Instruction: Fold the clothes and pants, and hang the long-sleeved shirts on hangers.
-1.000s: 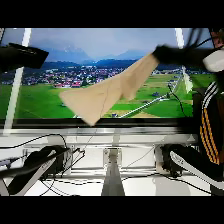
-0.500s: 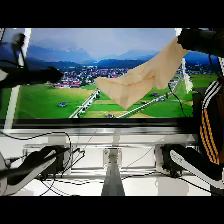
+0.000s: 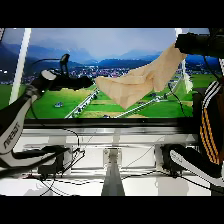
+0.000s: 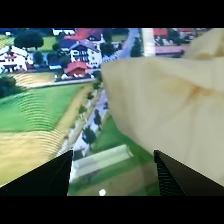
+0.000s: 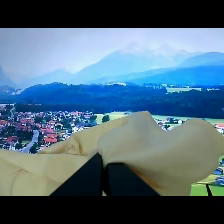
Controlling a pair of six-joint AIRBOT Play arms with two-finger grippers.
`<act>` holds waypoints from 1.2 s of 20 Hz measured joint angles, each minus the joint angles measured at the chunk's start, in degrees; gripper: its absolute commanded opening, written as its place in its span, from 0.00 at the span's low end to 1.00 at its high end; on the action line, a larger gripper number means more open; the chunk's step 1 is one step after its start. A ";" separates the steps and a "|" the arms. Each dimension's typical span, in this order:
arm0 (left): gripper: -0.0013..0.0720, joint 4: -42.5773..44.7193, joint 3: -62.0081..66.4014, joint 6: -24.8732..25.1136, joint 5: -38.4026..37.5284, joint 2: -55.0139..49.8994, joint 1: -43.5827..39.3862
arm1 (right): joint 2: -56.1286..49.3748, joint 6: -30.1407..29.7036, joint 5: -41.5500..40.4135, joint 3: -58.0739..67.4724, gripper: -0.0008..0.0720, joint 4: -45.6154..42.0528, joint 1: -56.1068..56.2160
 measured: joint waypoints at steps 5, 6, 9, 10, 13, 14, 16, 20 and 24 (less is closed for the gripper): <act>0.80 -1.16 0.85 0.66 8.79 -4.46 -4.81 | -0.04 0.00 0.20 0.00 0.02 -0.07 0.00; 0.80 -1.27 1.07 0.76 10.54 -4.87 -5.64 | -0.04 0.00 0.17 0.00 0.02 -0.07 0.00; 0.80 -1.44 1.53 0.79 14.97 -5.70 -7.63 | -0.04 0.00 0.20 0.00 0.02 -0.09 0.00; 0.80 -1.44 1.73 0.79 16.00 -6.01 -8.22 | -0.04 0.00 0.20 0.00 0.02 -0.09 0.00; 0.47 -1.46 2.27 0.81 17.94 -6.73 -9.60 | -0.04 0.00 0.20 0.00 0.02 -0.09 0.00; 0.24 -1.49 2.40 0.81 18.71 -6.88 -9.97 | -0.04 0.00 0.20 0.00 0.02 -0.11 0.00; 0.04 -1.49 2.51 0.85 20.85 -7.04 -10.43 | -0.04 0.00 0.20 0.00 0.02 -0.11 0.00; 0.03 -1.22 2.89 0.94 24.59 -6.78 -10.69 | -0.04 0.00 0.20 0.00 0.02 -0.24 0.00; 0.03 4.44 4.00 0.92 26.05 -1.60 -9.79 | 0.33 -1.68 -0.15 0.37 0.02 -1.05 0.00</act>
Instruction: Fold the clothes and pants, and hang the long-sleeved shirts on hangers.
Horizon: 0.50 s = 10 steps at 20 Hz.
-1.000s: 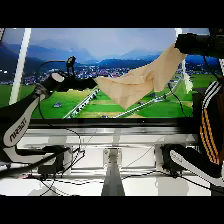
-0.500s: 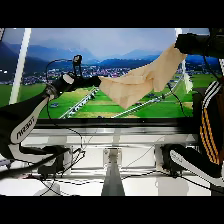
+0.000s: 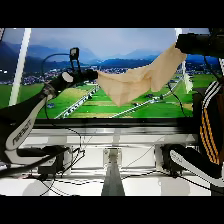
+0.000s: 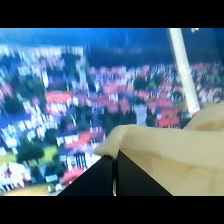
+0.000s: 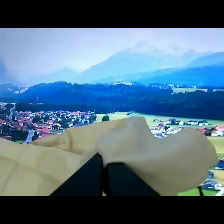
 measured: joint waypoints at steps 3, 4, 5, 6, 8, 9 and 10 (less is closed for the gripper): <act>0.03 8.37 0.70 -0.09 2.84 9.07 1.77 | 1.01 -2.36 -0.57 2.08 0.02 -1.14 -0.07; 0.03 10.73 0.76 -0.09 4.37 12.74 2.64 | 1.51 -2.84 -0.81 3.23 0.02 -2.34 -0.07; 0.03 12.79 0.90 -0.09 6.47 17.03 3.80 | 2.05 -3.19 -1.03 4.50 0.02 -3.76 -0.07; 0.03 14.16 0.96 -0.09 8.63 21.14 5.05 | 2.71 -3.41 -1.38 5.95 0.02 -5.44 -0.07; 0.03 16.09 1.01 -0.11 12.33 29.64 7.76 | 4.15 -3.65 -1.55 8.63 0.02 -8.35 -0.07; 0.03 16.83 1.07 -0.09 13.99 33.90 9.11 | 4.94 -3.78 -1.62 9.79 0.02 -9.18 -0.07; 0.03 17.22 1.09 -0.11 15.02 37.66 10.27 | 5.86 -3.82 -1.68 10.75 0.02 -9.68 -0.07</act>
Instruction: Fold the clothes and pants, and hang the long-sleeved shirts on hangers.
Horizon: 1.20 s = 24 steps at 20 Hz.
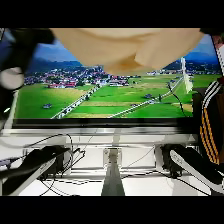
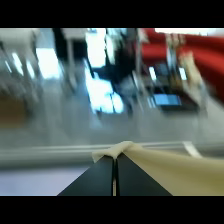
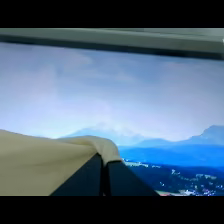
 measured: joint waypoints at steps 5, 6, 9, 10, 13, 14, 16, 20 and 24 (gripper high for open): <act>0.03 1.20 0.00 0.02 2.47 16.15 3.32 | 6.56 -0.17 0.24 2.32 0.02 1.07 0.00; 0.03 1.33 0.00 0.02 2.58 18.64 3.54 | 8.09 -0.17 0.66 2.43 0.02 1.84 0.00; 0.03 1.51 0.00 0.02 3.26 25.55 3.96 | 13.70 -0.20 1.51 2.69 0.02 4.79 0.00; 0.03 1.53 0.00 0.02 3.28 27.39 4.02 | 15.54 -0.24 1.88 2.73 0.02 5.75 0.00; 0.03 1.55 0.02 0.02 3.23 31.19 4.15 | 20.46 -0.28 1.73 2.82 0.02 7.74 0.00; 0.03 1.55 0.02 0.02 2.62 31.61 4.20 | 21.53 -0.31 1.46 2.84 0.02 8.11 0.00; 0.03 1.57 0.02 0.02 -0.09 30.97 4.20 | 22.32 -0.31 1.07 2.64 0.02 8.59 0.00; 0.03 1.62 0.02 0.02 -8.00 22.53 4.20 | 18.14 -0.31 0.39 0.52 0.02 9.05 0.00; 0.03 1.64 0.00 -0.76 -12.92 5.70 4.20 | 6.36 -0.28 -0.24 -4.42 0.02 9.11 0.00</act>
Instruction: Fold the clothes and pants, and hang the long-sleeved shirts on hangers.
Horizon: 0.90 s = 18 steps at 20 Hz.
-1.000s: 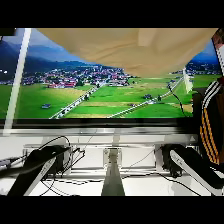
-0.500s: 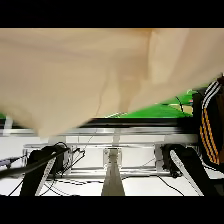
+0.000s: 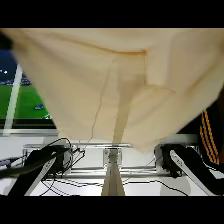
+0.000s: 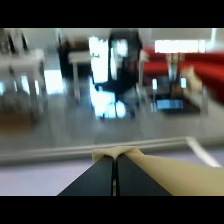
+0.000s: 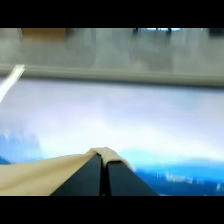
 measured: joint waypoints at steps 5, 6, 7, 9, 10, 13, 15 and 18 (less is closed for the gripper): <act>0.03 -0.48 0.66 -4.72 2.23 -23.39 -0.17 | -19.91 0.22 -7.65 -3.34 0.02 0.83 0.00; 0.03 -0.55 1.27 -5.79 4.35 -27.12 -0.31 | -23.15 0.31 -10.67 -3.56 0.02 1.44 0.00; 0.04 -0.59 1.99 -6.54 6.38 -30.18 -0.44 | -26.29 0.35 -14.69 -3.72 0.02 2.40 0.00; 0.04 -0.74 3.65 -7.69 11.69 -35.06 -0.83 | -30.97 0.37 -22.93 -3.93 0.03 4.63 0.00; 0.06 -0.74 4.17 -7.96 13.66 -36.76 -0.98 | -32.57 0.37 -26.40 -3.98 0.15 5.35 0.00; 0.99 -0.74 5.14 -8.79 18.03 -40.00 -1.31 | -35.32 0.42 -32.35 -4.07 0.80 6.34 -0.35; 0.98 -0.87 5.42 -9.01 18.69 -40.72 -1.40 | -35.93 0.44 -31.36 -4.11 0.77 6.08 -1.20; 0.97 -0.85 5.57 -9.16 13.66 -39.98 -0.63 | -36.28 0.42 -23.28 -4.11 0.76 3.58 -4.48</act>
